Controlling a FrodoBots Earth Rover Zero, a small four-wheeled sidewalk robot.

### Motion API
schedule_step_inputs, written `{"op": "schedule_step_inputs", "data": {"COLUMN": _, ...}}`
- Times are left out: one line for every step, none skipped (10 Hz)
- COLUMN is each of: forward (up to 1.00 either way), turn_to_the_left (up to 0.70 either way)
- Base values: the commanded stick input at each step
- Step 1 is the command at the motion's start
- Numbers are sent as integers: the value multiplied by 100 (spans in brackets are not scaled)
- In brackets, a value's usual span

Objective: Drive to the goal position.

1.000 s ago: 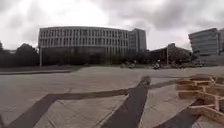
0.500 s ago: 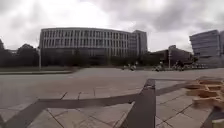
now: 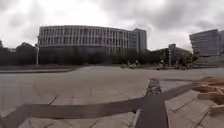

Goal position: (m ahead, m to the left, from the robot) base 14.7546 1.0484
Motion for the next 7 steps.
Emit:
{"op": "schedule_step_inputs", "data": {"forward": 70, "turn_to_the_left": 0}}
{"op": "schedule_step_inputs", "data": {"forward": 70, "turn_to_the_left": 0}}
{"op": "schedule_step_inputs", "data": {"forward": 70, "turn_to_the_left": 0}}
{"op": "schedule_step_inputs", "data": {"forward": 70, "turn_to_the_left": 0}}
{"op": "schedule_step_inputs", "data": {"forward": 70, "turn_to_the_left": 0}}
{"op": "schedule_step_inputs", "data": {"forward": 70, "turn_to_the_left": 0}}
{"op": "schedule_step_inputs", "data": {"forward": 70, "turn_to_the_left": 0}}
